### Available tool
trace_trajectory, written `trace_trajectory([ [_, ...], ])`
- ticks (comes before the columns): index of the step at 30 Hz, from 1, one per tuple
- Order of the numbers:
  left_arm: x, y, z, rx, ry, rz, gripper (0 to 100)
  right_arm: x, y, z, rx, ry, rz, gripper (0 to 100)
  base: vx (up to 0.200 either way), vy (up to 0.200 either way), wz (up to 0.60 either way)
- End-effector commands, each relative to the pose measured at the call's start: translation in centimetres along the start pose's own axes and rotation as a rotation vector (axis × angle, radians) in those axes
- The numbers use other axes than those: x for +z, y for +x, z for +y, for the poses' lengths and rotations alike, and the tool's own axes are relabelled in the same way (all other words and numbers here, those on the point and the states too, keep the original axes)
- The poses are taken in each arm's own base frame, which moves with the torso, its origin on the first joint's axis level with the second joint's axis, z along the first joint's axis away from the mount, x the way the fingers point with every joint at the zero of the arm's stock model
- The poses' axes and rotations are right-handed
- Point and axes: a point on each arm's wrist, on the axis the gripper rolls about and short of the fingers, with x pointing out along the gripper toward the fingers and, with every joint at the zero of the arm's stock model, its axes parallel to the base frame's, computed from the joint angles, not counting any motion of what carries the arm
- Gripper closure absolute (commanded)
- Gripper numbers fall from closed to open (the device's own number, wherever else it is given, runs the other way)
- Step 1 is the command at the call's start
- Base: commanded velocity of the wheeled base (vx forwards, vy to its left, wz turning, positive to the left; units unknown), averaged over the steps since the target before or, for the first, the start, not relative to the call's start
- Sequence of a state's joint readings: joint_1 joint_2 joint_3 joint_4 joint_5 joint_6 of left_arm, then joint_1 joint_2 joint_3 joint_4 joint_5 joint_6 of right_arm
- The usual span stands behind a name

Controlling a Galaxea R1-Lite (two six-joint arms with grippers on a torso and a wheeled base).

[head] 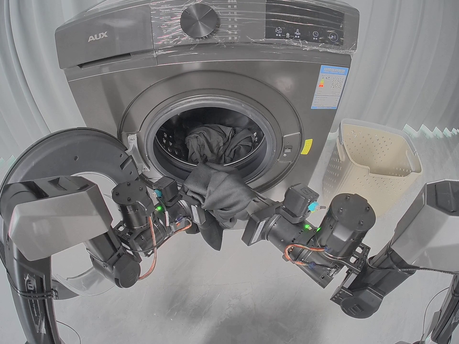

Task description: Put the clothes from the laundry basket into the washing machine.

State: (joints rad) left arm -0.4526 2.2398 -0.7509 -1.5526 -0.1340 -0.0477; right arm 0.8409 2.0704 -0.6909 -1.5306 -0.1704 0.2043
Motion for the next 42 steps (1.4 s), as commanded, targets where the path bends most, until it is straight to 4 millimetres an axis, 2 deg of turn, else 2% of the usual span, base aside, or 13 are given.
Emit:
trace_trajectory([
  [1, 2.1, -1.5, -0.6, -0.011, 0.000, -0.026, 100, -0.9, -0.3, -0.5, -0.021, -0.005, 0.035, 100, 0.000, 0.000, 0.00],
  [2, 2.0, -2.0, -0.8, -0.012, 0.000, -0.012, 100, -1.0, -0.4, -0.5, -0.023, -0.001, 0.041, 100, 0.000, 0.000, 0.00],
  [3, 2.1, -2.3, -0.9, -0.013, -0.003, -0.006, 100, -1.0, -0.5, -0.5, -0.023, 0.001, 0.044, 0, 0.000, 0.000, 0.00],
  [6, 2.6, -3.9, -1.1, -0.016, -0.010, 0.012, 100, -1.8, -1.3, -0.9, -0.032, -0.001, 0.090, 0, 0.000, 0.000, 0.00],
  [14, 5.8, -7.4, -2.2, -0.041, -0.091, -0.031, 100, -5.4, -7.9, -2.2, -0.064, -0.043, 0.377, 0, 0.000, 0.000, 0.00],
  [18, 6.6, -8.8, -2.3, -0.034, -0.100, -0.042, 100, -6.1, -9.7, -3.1, -0.098, -0.055, 0.453, 0, 0.000, 0.000, 0.00],
  [22, 6.3, -9.7, -2.2, -0.024, -0.094, -0.019, 100, -6.0, -10.0, -3.9, -0.141, -0.056, 0.456, 0, 0.000, 0.000, 0.00],
  [26, 6.6, -10.2, -2.1, -0.017, -0.088, -0.024, 100, -5.5, -9.1, -5.2, -0.221, -0.054, 0.410, 0, 0.000, 0.000, 0.00],
  [31, 5.5, -11.0, -1.5, 0.010, -0.050, 0.031, 100, -5.1, -8.9, -6.4, -0.267, -0.048, 0.390, 0, 0.000, 0.000, 0.00],
  [36, 4.1, -11.1, -1.2, 0.021, -0.020, 0.091, 100, -5.0, -8.9, -6.6, -0.279, -0.028, 0.386, 0, 0.000, 0.000, 0.00],
  [42, 3.9, -11.1, -1.3, 0.018, -0.021, 0.100, 100, -5.1, -8.9, -6.7, -0.285, -0.022, 0.387, 0, 0.067, 0.000, 0.00],
])
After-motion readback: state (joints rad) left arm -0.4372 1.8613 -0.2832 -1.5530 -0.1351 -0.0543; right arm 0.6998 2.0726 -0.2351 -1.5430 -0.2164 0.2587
